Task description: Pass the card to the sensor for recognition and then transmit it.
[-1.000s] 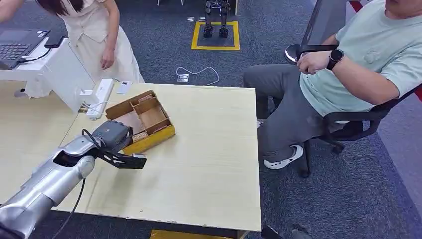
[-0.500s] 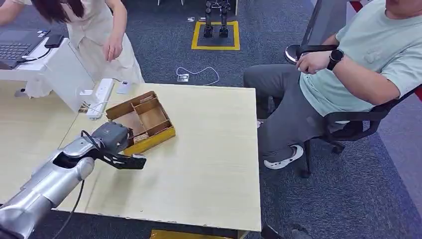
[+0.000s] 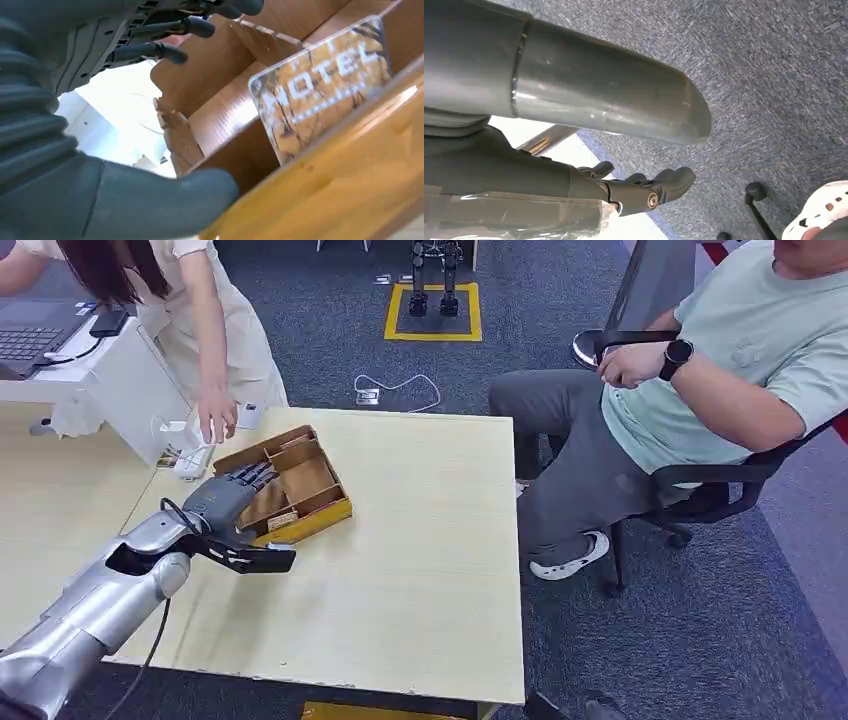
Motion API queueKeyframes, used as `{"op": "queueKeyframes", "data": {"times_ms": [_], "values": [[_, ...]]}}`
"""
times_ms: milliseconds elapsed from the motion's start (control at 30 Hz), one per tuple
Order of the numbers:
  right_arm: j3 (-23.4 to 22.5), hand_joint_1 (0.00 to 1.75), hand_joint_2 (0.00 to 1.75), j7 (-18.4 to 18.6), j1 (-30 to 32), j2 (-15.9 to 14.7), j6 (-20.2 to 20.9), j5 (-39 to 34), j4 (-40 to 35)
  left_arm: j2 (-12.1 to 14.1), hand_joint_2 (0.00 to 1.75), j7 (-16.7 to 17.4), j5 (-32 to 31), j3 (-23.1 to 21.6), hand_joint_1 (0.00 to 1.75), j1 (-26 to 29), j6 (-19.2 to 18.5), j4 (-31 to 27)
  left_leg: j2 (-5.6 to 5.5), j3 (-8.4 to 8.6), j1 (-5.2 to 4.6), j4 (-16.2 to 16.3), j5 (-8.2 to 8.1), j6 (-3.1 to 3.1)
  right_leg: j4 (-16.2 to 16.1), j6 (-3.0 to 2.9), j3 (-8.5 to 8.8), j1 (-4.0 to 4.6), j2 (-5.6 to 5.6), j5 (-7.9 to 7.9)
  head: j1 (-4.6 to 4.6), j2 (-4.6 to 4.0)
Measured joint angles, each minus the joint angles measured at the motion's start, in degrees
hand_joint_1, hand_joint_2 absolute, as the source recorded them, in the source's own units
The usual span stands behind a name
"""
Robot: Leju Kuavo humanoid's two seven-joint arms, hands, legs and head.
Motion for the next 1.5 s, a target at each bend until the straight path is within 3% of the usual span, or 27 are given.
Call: {"op": "queueKeyframes", "data": {"times_ms": [667, 933, 1167, 1500], "values": [[0.1, 0.00, 0.00, 0.4, 0.0, 0.0, 0.0, -0.2, 0.0, 1.4, 1.75, -0.9, 1.4, 0.0, 0.00, 0.4, -0.6, -1.1, 0.00, 0.03, 0.00, 0.0, 0.00, 0.00, 0.0, 0.00, 0.05, 0.00, 0.01, 0.00, 0.00, 0.00], [0.2, 0.00, 0.00, 0.4, 0.0, 0.0, -0.1, -0.5, 0.0, 3.8, 1.75, -1.5, 3.7, 0.0, 0.00, 0.9, -2.1, -3.9, 0.00, 0.02, 0.01, 0.0, 0.00, 0.00, 0.0, 0.00, 0.02, 0.01, 0.01, 0.00, -0.02, 0.00], [0.1, 0.00, 0.00, 0.4, 0.1, 0.0, -0.3, -1.1, 0.0, 8.6, 1.75, -1.5, 6.7, 0.2, 0.00, -0.7, -4.3, -8.4, 0.01, 0.00, 0.01, 0.0, 0.00, 0.00, 0.0, 0.00, -0.03, 0.01, 0.02, 0.00, -0.02, 0.00], [0.1, 0.00, 0.00, 0.4, 0.1, 0.0, -0.4, -1.2, 0.0, 11.3, 1.75, -1.1, 8.0, 0.2, 0.00, -1.2, -4.4, -10.9, 0.01, 0.00, 0.01, 0.0, 0.00, 0.00, 0.0, 0.00, -0.03, 0.01, 0.02, 0.00, 0.02, 0.00]]}}
